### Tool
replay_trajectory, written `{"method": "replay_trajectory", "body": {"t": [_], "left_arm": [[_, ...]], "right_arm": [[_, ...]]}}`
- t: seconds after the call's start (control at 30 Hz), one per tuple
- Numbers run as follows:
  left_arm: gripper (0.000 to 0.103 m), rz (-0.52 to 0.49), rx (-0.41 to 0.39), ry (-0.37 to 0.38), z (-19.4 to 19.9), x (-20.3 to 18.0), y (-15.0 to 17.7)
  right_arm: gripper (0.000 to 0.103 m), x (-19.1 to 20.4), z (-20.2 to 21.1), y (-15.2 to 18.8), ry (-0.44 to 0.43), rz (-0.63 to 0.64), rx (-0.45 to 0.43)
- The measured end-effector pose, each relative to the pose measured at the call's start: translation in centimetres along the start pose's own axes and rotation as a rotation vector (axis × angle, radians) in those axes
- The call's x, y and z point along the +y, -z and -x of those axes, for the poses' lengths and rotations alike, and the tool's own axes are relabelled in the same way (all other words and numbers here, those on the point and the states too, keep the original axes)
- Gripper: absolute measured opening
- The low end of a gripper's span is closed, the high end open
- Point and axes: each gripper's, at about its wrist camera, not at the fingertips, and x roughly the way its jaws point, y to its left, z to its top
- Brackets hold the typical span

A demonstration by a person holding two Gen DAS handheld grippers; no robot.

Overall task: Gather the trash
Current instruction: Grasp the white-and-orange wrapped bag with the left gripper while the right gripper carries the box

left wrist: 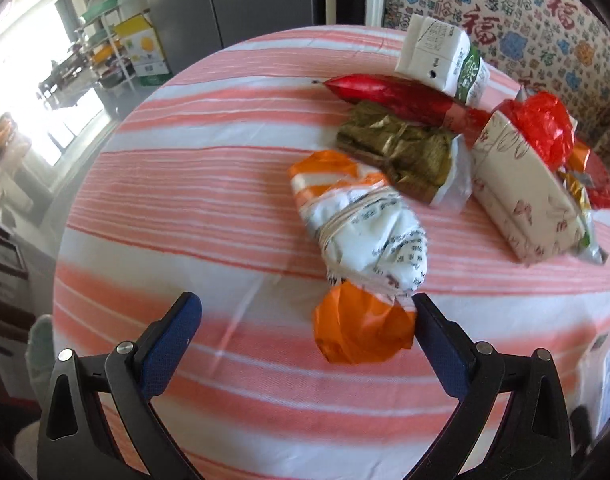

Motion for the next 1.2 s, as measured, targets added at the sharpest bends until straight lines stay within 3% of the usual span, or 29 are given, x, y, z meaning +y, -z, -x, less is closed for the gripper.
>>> {"method": "replay_trajectory", "body": {"t": [0.2,0.4,0.5,0.67,0.7,0.8,0.83,0.87,1.03,1.2], "left_arm": [[0.102,-0.083,0.041,0.105,1.0,4.3,1.4],[0.102,-0.207,-0.011,0.23,2.5,2.2,-0.8],[0.102,-0.221,0.043,0.218,0.8,0.9,-3.0],[0.101,-0.205,0.127,0.217,-1.4,-0.4,-5.5],[0.098,-0.212,0.137,0.208,-1.6,-0.6,-5.6],[0.061,-0.259,0.126,0.158,-1.5,-1.1,-5.3],[0.043,-0.269,0.117,0.167,-1.1,-1.2,-5.2],[0.042,-0.259,0.121,0.179,-0.8,-1.1,-5.2],[0.042,-0.229,0.069,0.255,2.2,-0.5,-3.7],[0.042,-0.269,0.032,0.37,6.3,-4.1,-1.8]], "right_arm": [[0.075,-0.3,0.2,-0.2,-0.06,0.003,0.069],[0.081,-1.6,0.8,-1.5,-0.165,-0.023,0.147],[0.085,-1.7,1.5,-3.6,-0.152,0.052,0.152],[0.085,-0.4,-0.4,-6.3,-0.188,0.179,0.308],[0.085,0.0,-1.2,-6.4,-0.191,0.195,0.355],[0.084,0.6,-2.8,-6.3,-0.159,0.222,0.433],[0.071,0.5,-2.9,-6.3,-0.149,0.214,0.428],[0.064,0.2,-2.6,-6.5,-0.16,0.192,0.42],[0.063,-1.7,0.5,-6.6,-0.168,0.088,0.318],[0.063,-5.6,3.0,-5.6,-0.184,-0.047,0.249]]}}
